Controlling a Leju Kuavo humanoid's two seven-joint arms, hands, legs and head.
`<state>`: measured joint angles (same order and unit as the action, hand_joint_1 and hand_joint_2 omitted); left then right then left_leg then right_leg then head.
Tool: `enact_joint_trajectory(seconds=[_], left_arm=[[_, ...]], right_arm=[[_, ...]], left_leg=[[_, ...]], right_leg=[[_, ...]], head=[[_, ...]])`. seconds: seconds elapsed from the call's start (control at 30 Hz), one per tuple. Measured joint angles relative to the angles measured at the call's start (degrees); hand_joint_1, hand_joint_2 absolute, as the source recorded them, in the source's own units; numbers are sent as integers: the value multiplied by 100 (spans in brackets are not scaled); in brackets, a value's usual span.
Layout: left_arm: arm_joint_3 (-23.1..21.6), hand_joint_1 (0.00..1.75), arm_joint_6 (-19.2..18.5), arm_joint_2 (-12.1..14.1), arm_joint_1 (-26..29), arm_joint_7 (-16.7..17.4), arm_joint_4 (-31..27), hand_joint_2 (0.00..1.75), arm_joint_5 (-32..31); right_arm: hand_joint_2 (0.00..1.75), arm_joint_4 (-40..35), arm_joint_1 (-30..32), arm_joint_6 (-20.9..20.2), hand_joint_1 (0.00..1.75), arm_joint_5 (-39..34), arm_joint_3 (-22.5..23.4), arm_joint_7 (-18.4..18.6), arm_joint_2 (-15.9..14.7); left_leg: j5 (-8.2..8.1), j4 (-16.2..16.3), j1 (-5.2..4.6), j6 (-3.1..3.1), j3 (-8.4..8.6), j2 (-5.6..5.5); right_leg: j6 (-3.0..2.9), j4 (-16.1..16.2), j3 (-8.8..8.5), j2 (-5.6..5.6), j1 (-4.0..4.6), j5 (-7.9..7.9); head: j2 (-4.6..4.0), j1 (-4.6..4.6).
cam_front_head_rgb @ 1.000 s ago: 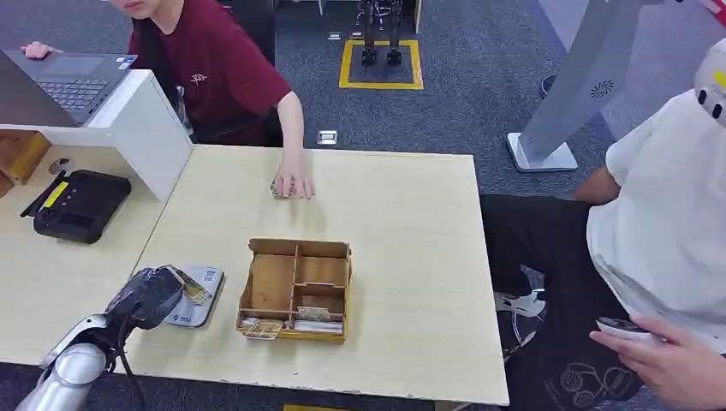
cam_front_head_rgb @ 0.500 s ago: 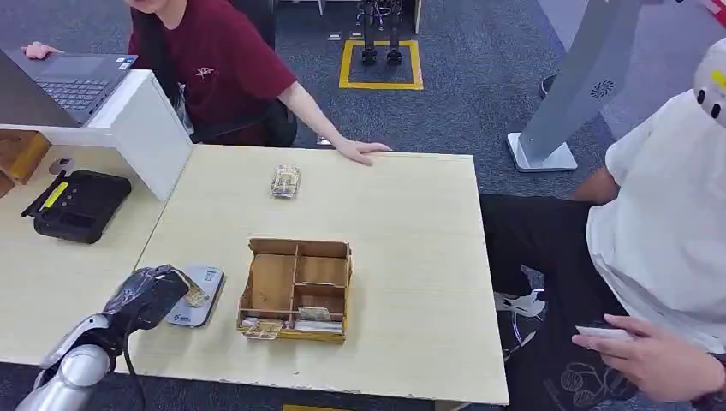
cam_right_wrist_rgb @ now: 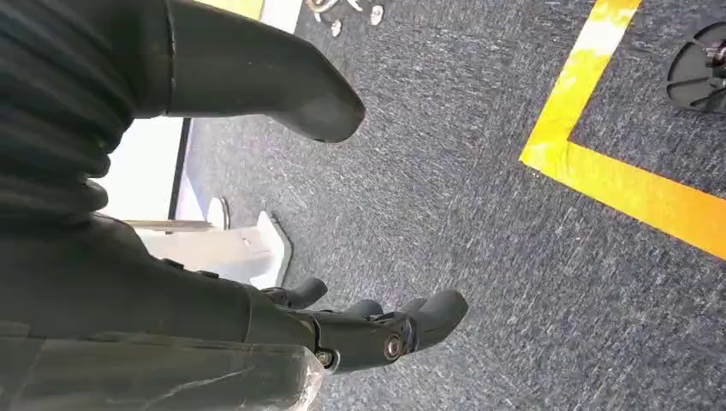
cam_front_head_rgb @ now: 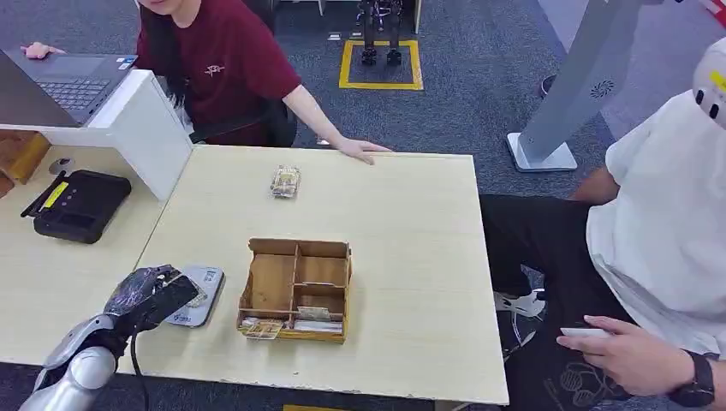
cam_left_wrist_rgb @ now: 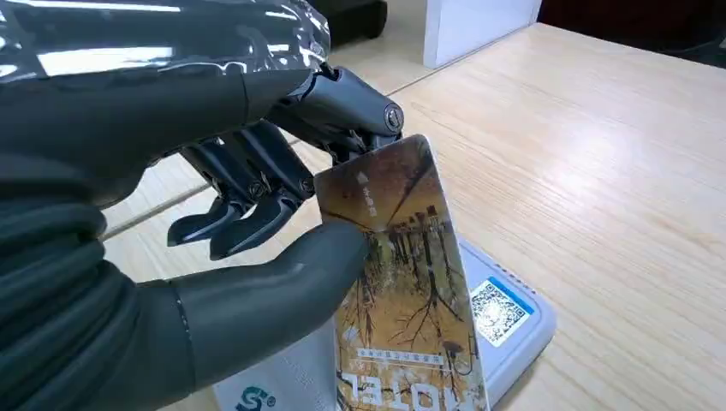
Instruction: Pass the card to the sensor for recognition and then transmit it.
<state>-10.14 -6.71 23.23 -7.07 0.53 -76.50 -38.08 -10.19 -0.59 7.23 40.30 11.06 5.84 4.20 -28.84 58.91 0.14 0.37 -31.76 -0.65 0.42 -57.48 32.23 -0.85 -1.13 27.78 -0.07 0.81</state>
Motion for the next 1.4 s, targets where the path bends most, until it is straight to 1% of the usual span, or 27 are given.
enact_joint_trajectory(seconds=[0.1,0.2,0.3,0.5,0.63,0.73,0.9,1.1,1.23,1.3,1.4], left_arm=[[-83,175,149,-37,-6,149,0,175,-378],[-155,175,321,-170,-25,336,44,175,-736],[-210,175,345,-312,-61,415,153,175,-880],[-301,175,376,-533,-135,469,400,175,-1199],[-479,175,518,-669,-236,804,579,175,-1878],[-570,175,599,-789,-303,896,711,175,-2098],[-638,175,614,-962,-387,924,896,175,-2341],[-653,175,614,-1104,-431,900,995,175,-2382],[-653,175,610,-1130,-449,889,1023,175,-2380],[-653,175,603,-1137,-450,829,1032,175,-2338],[-649,175,577,-1158,-449,622,1032,175,-2100]], right_arm=[[175,0,-1,0,0,18,2,4,0],[175,-7,-2,0,0,39,4,20,0],[175,-20,-5,-2,0,78,7,37,2],[175,-28,-9,-4,0,153,31,59,2],[175,-31,-15,-2,0,173,88,77,13],[175,-33,-23,-2,0,219,125,77,28],[175,-35,-28,-4,0,275,166,79,37],[175,-37,-30,-9,0,302,249,77,44],[175,-37,-29,-9,0,324,275,74,44],[175,-37,-30,-9,0,330,289,68,44],[175,-37,-29,-13,0,352,315,59,44]], left_leg=[[0,0,-1,0,0,0],[0,0,-3,0,1,-1],[0,0,-3,0,3,-1],[0,0,-4,0,7,-3],[0,0,-5,0,18,-18],[0,-1,-5,1,30,-24],[3,-2,-6,2,52,-32],[4,-3,-6,1,77,-33],[5,-3,-6,0,82,-33],[9,-4,-5,-1,83,-34],[10,-4,-5,-2,83,-34]], right_leg=[[0,0,-1,0,-1,0],[0,0,-2,1,-3,0],[0,0,-5,5,-3,0],[0,0,-10,9,-3,0],[1,0,-29,28,-4,2],[1,0,-46,36,-4,3],[2,0,-71,42,-4,3],[2,0,-97,48,-4,3],[2,0,-99,48,-4,2],[1,0,-100,48,-4,2],[1,0,-100,48,-4,2]], head=[[0,0],[0,2],[0,0],[0,0],[0,2],[0,0],[0,0],[0,0],[0,0],[0,0],[0,0]])
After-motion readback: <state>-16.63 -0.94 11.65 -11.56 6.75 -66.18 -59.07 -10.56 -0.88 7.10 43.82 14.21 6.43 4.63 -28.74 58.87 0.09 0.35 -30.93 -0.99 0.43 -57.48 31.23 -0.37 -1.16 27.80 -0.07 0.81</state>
